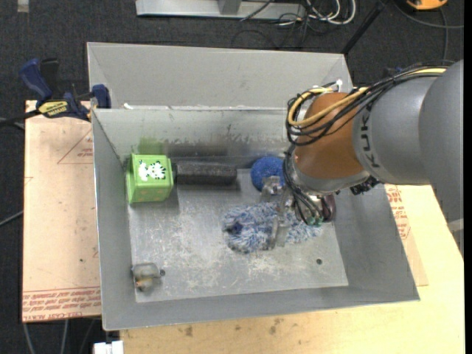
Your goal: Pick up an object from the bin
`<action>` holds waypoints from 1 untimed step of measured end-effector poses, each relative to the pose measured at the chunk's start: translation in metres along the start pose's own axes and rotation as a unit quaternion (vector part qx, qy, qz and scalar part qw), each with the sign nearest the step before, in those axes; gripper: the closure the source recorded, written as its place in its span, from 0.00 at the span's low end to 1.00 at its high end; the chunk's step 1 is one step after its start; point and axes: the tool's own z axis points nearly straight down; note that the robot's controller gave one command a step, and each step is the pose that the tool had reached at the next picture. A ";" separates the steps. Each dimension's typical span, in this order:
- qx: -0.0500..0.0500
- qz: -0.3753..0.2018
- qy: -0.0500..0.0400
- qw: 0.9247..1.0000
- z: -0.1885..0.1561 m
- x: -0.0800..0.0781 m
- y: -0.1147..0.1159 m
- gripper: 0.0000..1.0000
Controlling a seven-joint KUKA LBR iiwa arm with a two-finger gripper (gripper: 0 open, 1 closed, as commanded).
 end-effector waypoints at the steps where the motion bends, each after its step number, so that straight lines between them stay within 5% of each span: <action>1: 0.000 0.034 0.001 0.999 0.005 0.004 0.011 1.00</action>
Offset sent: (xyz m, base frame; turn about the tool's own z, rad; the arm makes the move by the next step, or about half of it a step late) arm 0.0000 0.0000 0.0000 0.0000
